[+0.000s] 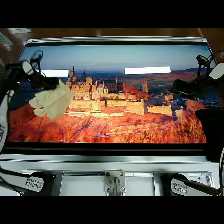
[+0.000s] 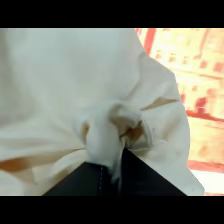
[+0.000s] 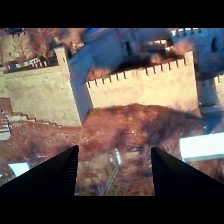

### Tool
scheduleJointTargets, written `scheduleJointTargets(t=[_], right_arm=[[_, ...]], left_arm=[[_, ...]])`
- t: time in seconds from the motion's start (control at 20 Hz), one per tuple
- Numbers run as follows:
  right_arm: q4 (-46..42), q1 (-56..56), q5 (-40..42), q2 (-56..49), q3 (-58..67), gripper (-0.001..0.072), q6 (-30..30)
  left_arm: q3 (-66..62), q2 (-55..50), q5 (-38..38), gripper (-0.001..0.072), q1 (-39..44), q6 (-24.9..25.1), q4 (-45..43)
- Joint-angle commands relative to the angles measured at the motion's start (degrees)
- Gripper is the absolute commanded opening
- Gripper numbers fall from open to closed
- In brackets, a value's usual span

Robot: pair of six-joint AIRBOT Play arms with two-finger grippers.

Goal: Fold the shirts.

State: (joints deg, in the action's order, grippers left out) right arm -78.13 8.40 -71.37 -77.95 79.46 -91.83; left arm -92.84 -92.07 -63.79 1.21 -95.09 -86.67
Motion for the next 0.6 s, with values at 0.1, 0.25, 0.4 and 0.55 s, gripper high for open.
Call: scheduleJointTargets(t=[0.1,0.25,0.4,0.55], right_arm=[[0.22,0.0,-1.99,2.97,0.22,0.0572,5.86],[-0.55,0.0,-1.9,10.29,0.22,0.0572,8.55],[-5.81,0.0,-1.92,18.01,0.22,0.0572,10.25],[-11.45,0.0,-7.61,22.95,0.22,0.0574,10.45]], left_arm=[[-4.92,21.66,1.44,0.0042,12.24,2.4,2.23],[-4.63,28.74,4.07,0.0041,23.74,-4.94,2.6],[-1.7,27.17,5.64,0.0042,34.16,-7.63,2.45],[6.14,21.81,10.14,0.0042,41.35,-15.65,2.69]])
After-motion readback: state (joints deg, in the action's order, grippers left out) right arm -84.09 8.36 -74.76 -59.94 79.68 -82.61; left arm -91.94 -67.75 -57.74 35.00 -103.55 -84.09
